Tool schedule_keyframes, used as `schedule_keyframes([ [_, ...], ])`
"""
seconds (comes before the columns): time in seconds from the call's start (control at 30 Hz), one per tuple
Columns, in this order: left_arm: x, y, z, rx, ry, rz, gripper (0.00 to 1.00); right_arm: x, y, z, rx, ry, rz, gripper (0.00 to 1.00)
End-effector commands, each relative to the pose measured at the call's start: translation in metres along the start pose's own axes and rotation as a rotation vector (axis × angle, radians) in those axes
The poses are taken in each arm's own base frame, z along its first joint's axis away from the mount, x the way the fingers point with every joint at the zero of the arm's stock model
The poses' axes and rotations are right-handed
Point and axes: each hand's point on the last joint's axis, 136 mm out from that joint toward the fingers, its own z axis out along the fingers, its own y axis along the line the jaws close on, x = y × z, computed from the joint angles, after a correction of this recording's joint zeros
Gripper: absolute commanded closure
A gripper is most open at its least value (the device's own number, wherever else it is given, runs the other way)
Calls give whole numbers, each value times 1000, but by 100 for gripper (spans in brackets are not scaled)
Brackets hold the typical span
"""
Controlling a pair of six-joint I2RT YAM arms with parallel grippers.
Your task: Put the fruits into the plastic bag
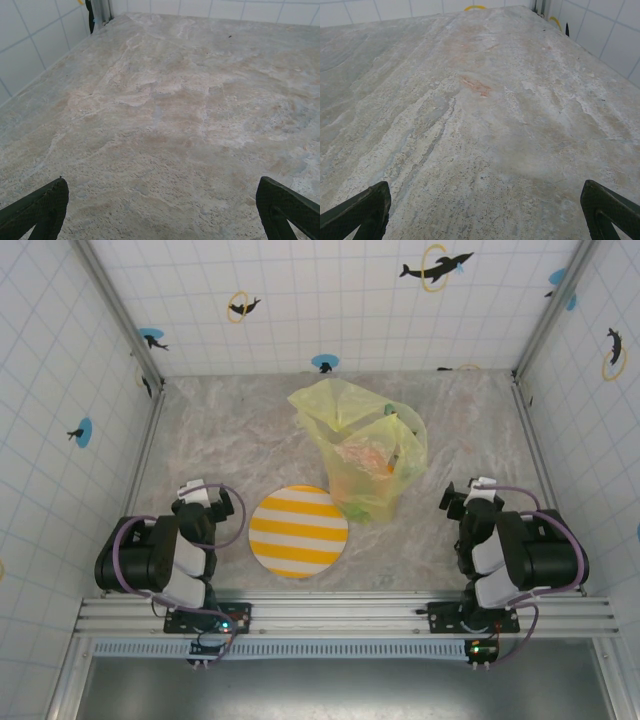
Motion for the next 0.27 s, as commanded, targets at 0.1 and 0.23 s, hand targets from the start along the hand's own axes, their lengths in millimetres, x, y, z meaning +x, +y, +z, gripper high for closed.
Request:
schedule_keyframes([
  [0.1,0,0,-2,14,-7,-5,2,1,-2,-7,1,-17,-5,0],
  [0.23,-1,0,-3,14,-12,-6,2,0,-2,-6,2,-18,-4,0],
])
